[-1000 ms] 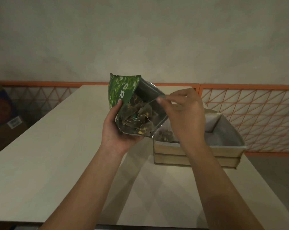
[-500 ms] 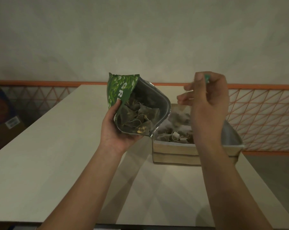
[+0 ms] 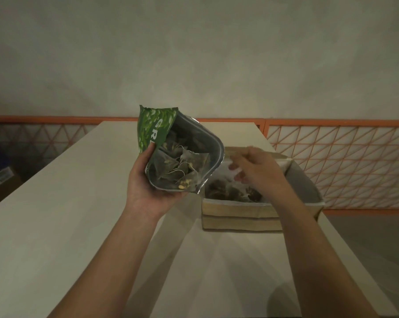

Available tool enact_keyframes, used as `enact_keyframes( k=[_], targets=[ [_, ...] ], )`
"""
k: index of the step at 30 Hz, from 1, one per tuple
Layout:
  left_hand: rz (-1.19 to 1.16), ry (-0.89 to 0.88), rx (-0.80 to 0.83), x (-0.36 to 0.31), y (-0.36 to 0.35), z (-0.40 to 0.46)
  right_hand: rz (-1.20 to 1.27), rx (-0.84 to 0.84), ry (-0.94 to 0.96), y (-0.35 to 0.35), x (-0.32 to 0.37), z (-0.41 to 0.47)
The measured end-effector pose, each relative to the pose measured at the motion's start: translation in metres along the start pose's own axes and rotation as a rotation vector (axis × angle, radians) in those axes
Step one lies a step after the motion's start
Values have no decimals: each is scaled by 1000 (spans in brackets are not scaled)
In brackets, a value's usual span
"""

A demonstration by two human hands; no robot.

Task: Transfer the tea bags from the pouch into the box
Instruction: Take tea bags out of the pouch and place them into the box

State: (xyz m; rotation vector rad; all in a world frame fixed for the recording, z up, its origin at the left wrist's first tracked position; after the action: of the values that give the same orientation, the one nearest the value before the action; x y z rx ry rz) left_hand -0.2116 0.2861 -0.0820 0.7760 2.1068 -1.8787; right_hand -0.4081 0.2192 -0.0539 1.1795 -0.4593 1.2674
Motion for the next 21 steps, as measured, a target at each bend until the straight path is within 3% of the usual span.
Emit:
enact_keyframes(
  k=[2,4,6,10,13,16,18,21],
  targets=[
    [13,1,-5,0,-1,-1,-302,154,-33,-6,-14,0],
    [15,6,-7,0,1,0,-468,184,-27,-9,-19,0],
    [13,13,-2,-1,3,1,-425,230,-4,-11,-18,0],
    [3,9,-8,-2,3,1,-475,481,-53,-20,-22,-6],
    [-1,5,-11,-1,2,0,-422,217,39,-13,-10,-8],
    [-19,8,-12,1,2,1,-98,-165,208,-13,22,-23],
    [-10,7,-29,2,0,1,90,-224,261,-23,36,-37],
    [36,-8,-82,3,-2,-2,-93,-169,338,-45,42,-48]
  ],
)
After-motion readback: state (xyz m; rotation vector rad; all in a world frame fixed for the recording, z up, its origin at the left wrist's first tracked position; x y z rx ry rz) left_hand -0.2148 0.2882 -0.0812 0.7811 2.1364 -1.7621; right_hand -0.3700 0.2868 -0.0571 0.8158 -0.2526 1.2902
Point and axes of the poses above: each hand's wrist, its own z-axis towards the middle knuckle, its own y-axis out of the back of the hand, x = y × z, the point moved 3 cm from there along z, towards the middle knuckle, and after that the axes turned 13 degrees about y, right-handed, at the moved point
